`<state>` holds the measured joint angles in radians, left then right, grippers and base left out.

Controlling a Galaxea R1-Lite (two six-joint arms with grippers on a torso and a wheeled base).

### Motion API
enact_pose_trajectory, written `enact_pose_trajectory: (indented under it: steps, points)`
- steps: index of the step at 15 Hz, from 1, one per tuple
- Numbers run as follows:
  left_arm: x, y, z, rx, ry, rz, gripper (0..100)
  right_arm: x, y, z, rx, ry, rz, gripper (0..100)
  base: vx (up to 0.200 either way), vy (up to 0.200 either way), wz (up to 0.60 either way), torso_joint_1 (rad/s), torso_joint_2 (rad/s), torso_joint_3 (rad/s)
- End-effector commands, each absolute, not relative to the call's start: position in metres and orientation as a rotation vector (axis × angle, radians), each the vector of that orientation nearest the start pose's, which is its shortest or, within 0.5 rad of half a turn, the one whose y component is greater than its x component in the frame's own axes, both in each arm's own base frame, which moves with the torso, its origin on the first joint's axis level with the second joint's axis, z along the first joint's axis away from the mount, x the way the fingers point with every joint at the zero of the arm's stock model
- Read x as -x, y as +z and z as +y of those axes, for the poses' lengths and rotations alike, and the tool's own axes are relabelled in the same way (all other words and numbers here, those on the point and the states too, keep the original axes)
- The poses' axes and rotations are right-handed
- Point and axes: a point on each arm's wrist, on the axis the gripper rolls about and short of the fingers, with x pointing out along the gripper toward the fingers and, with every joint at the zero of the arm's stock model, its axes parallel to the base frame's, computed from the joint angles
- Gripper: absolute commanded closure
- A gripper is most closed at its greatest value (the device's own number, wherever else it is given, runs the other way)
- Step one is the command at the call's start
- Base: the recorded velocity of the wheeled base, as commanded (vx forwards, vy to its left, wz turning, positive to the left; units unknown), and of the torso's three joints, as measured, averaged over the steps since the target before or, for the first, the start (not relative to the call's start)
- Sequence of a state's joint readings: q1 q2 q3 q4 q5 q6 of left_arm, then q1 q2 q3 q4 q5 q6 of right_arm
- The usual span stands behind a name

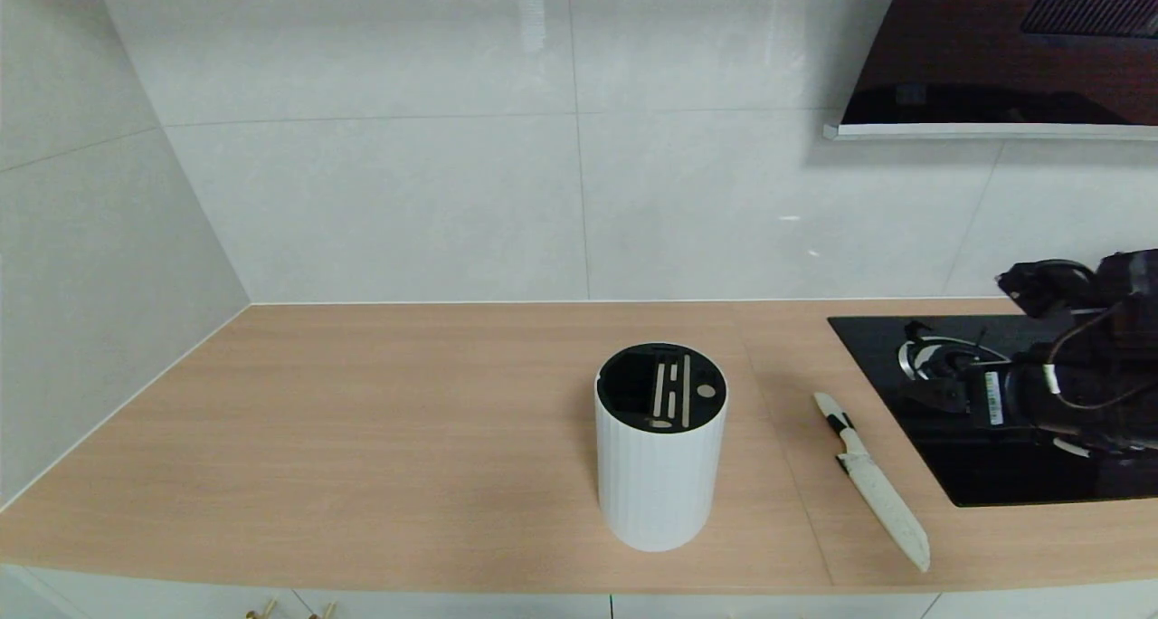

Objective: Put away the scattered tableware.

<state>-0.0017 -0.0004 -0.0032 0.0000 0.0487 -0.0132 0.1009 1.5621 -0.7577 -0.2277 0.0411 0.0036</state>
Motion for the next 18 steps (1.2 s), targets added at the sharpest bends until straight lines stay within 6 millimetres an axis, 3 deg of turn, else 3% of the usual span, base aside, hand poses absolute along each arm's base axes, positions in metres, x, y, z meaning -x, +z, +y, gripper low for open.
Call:
enact_pose_trajectory:
  steps: [1, 3, 6, 14, 18]
  points:
    - [0.023, 0.076, 0.001, 0.014, 0.048, -0.003, 0, -0.304, 0.112, 0.032, 0.019, 0.143, 0.740, 0, 0.000, 0.000, 0.00, 0.000, 0.00, 0.000]
    - [0.023, 0.076, 0.001, 0.014, 0.048, -0.003, 0, -0.322, 0.080, 0.036, 0.029, 0.142, 0.776, 0, 0.000, 0.000, 0.00, 0.000, 0.00, 0.000]
    - [0.023, 0.076, 0.001, 0.014, 0.048, -0.003, 0, -0.335, 0.051, 0.037, 0.032, 0.142, 0.798, 0, 0.000, 0.000, 0.00, 0.000, 0.00, 0.000]
    - [0.023, 0.076, 0.001, 0.014, 0.048, -0.003, 0, -0.353, 0.005, 0.038, 0.047, 0.145, 0.819, 0, 0.000, 0.000, 0.00, 0.000, 0.00, 0.000]
    - [0.023, 0.076, 0.001, 0.014, 0.048, -0.003, 0, -0.359, -0.006, 0.038, 0.049, 0.141, 0.812, 0, 0.000, 0.000, 0.00, 0.000, 0.00, 0.000]
